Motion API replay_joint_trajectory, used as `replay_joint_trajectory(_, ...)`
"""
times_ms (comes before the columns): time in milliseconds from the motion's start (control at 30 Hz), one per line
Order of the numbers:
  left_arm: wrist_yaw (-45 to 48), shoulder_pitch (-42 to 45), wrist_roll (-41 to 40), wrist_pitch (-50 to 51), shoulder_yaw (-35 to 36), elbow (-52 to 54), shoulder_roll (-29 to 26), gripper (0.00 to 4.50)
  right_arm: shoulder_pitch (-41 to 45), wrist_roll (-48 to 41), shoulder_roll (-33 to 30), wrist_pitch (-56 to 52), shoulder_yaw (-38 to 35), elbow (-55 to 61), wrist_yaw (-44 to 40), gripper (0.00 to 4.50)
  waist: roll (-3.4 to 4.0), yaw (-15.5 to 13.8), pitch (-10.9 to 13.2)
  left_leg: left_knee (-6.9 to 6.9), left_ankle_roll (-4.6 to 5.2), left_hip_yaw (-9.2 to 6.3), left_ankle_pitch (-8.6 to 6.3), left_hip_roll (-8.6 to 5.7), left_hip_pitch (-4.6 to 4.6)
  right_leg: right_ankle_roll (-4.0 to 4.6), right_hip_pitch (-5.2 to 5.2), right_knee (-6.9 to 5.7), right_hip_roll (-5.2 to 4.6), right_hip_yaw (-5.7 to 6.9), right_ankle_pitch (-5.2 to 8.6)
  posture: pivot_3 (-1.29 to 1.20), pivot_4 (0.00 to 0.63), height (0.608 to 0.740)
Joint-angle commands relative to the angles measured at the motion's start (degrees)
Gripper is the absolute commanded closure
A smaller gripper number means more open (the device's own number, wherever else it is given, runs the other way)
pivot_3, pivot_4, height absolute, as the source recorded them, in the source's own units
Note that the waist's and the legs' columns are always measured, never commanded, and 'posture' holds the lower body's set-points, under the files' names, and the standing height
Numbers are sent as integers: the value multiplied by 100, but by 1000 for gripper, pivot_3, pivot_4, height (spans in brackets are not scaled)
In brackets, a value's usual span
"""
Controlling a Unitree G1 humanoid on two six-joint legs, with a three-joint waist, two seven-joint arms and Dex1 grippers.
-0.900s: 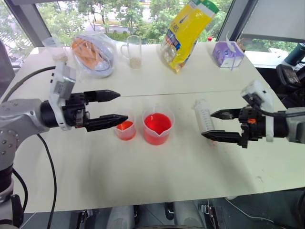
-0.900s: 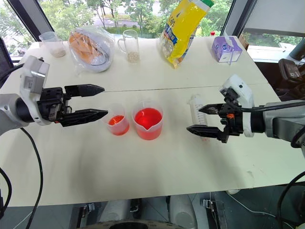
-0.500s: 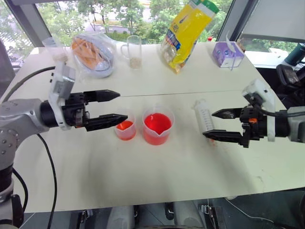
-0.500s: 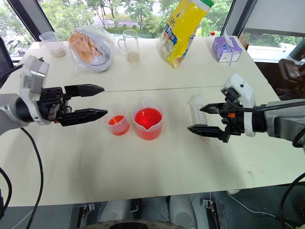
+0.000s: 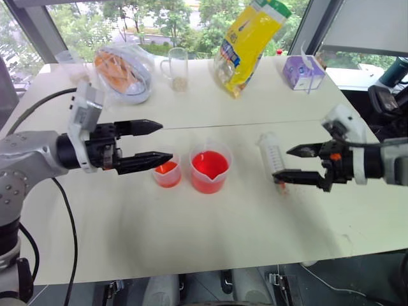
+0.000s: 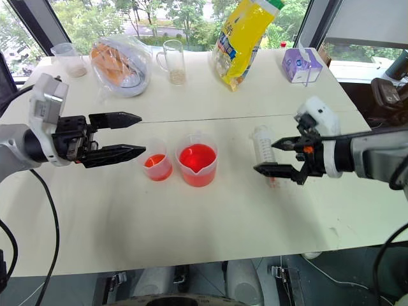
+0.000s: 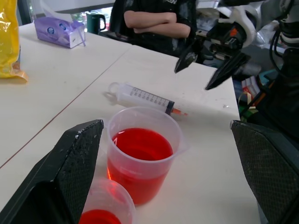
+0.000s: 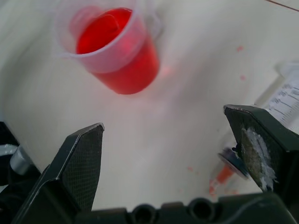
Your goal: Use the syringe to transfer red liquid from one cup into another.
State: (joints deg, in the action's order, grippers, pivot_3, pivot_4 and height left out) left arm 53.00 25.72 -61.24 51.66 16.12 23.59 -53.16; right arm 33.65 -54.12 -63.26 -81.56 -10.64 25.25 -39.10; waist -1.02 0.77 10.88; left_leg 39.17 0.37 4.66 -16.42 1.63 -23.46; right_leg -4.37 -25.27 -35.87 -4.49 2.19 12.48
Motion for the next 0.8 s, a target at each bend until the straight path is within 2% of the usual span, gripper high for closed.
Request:
replay_joint_trajectory(33,91,114,36,-158,-27,58,38,0,560,283,62,-434,333,-363,371,29,0,-5,0,0,0,0,0,0,1,1,-1,-2,0,0,0,0,150,740)
replay_joint_trajectory(167,239,212,218,-343,-259,-77,184,0,1561,419,553,-1094,853,-1428,965,29,0,-7,0,0,0,2,0,-1,0,1,-2,-4,0,-2,0,0,150,740)
replay_joint_trajectory(267,313,314,381,-479,-422,-167,320,0,2045,433,851,-1094,1381,-2324,1567,29,-3,-4,-2,1,0,3,0,-2,-2,1,-3,-4,0,-4,0,0,150,740)
replay_joint_trajectory(433,363,327,538,-623,-519,-190,471,0,2634,403,1261,-1094,2025,-3403,2123,29,-3,-4,-2,0,2,5,-1,-5,-6,-11,-6,-5,0,-7,-7,0,150,740)
replay_joint_trajectory(600,367,236,578,-721,-498,-120,545,0,3067,814,1725,-1094,2391,-4190,2288,29,-3,-1,-2,-1,4,3,-2,-5,-6,-19,-7,-7,1,-6,-11,0,150,740)
replay_joint_trajectory(800,248,123,590,-771,-461,-1,653,0,3133,1579,2116,-960,2742,-4680,2034,29,-3,-4,-2,-1,5,3,-2,-4,-7,-19,-6,-8,1,-6,-11,0,150,740)
